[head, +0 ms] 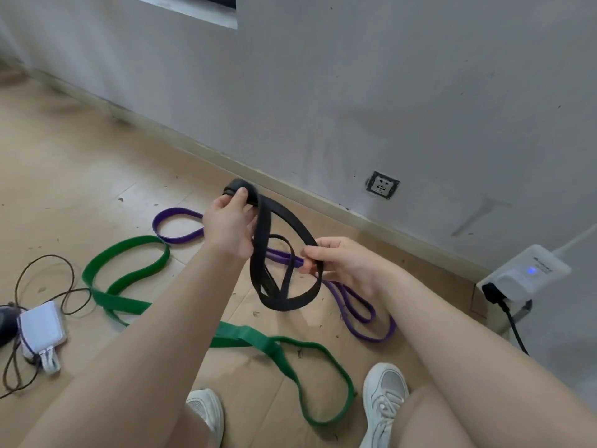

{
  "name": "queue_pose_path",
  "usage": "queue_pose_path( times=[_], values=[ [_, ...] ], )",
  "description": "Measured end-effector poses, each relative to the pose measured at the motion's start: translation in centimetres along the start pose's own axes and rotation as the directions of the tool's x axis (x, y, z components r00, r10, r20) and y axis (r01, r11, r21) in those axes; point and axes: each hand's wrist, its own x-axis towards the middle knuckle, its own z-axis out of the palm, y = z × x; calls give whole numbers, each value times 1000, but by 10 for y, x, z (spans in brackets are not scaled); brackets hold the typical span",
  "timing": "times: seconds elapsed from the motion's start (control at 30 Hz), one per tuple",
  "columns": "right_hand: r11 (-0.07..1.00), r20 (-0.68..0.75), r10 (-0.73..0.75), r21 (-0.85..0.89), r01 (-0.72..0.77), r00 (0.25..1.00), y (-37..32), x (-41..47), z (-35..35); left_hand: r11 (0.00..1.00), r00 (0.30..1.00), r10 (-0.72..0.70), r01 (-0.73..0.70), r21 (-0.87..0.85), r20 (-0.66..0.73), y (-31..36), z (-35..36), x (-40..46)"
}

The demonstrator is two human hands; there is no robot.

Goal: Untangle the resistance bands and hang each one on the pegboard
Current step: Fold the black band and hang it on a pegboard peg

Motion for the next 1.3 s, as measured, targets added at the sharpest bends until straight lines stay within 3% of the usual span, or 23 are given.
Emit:
queue_pose_path(
  times=[0.07,0.17,0.27,0.33,0.4,0.43,0.47,0.5,0.57,0.67,0.7,0.73,0.77,0.8,0.87,0.9,0.93,1.03,1.1,1.17,1.2,1.27,1.3],
  values=[
    [998,74,23,48,-27,997,0,-6,-15,991,995,-40,28,-128,-95,2,-8,12],
    [919,182,-112,393,32,977,-7,-12,-29,989,976,-143,134,-68,-161,-8,-18,26],
    [850,134,-250,504,151,959,-20,-13,-28,923,958,-281,288,257,-65,-23,-16,24],
    [864,33,-258,456,215,965,-28,-13,-26,794,934,-356,319,517,-29,-24,-13,16],
    [911,-9,-231,350,219,973,-33,-13,-26,577,953,-304,189,794,-6,-22,-12,10],
    [946,-26,-205,252,205,978,-34,-12,-26,408,975,-216,44,912,50,-22,-12,9],
    [972,-50,-182,142,187,982,-35,-12,-25,250,980,-107,-138,958,169,-23,-12,8],
    [984,-71,-168,49,172,983,-36,-12,-25,192,947,-22,-312,931,322,-24,-9,5],
    [983,-89,-168,-90,160,982,-38,-13,-23,286,814,22,-561,777,580,-27,-2,-4],
    [956,-51,-184,-241,167,982,-44,-21,-21,437,651,-77,-659,612,756,-27,8,-14],
    [942,-34,-182,-292,165,983,-47,-23,-23,438,619,-112,-672,598,777,-27,8,-12],
    [910,-45,-189,-382,158,981,-48,-23,-24,378,609,-134,-698,608,782,-26,8,-11],
    [833,-96,-226,-534,141,969,-48,-23,-26,303,611,-145,-721,623,778,-25,8,-11],
    [686,-163,-311,-721,102,936,-47,-21,-25,239,627,-134,-731,639,767,-25,9,-10],
    [328,-214,-587,-944,-12,781,-43,-16,-19,217,658,-43,-729,650,752,-28,11,-10],
    [245,-188,-686,-969,-20,703,-40,-13,-15,223,664,17,-731,645,747,-31,12,-9],
    [234,-171,-741,-972,11,649,-38,-10,-10,219,666,71,-737,640,743,-33,13,-9],
    [409,-239,-765,-898,164,599,-38,-7,-3,237,667,250,-745,624,702,-35,14,-7],
    [601,-334,-662,-772,209,671,-45,-12,-6,212,623,407,-776,594,668,-31,14,-8],
    [766,-382,-568,-571,297,729,-51,-16,-12,189,603,476,-781,595,640,-29,15,-7],
    [803,-389,-555,-481,352,736,-54,-19,-14,236,641,444,-757,609,626,-29,14,-6],
    [824,-376,-559,-349,446,739,-57,-22,-16,421,740,256,-664,618,622,-30,12,-6],
    [830,-357,-556,-288,478,751,-58,-22,-17,486,758,165,-619,616,631,-31,10,-6]
  ],
)
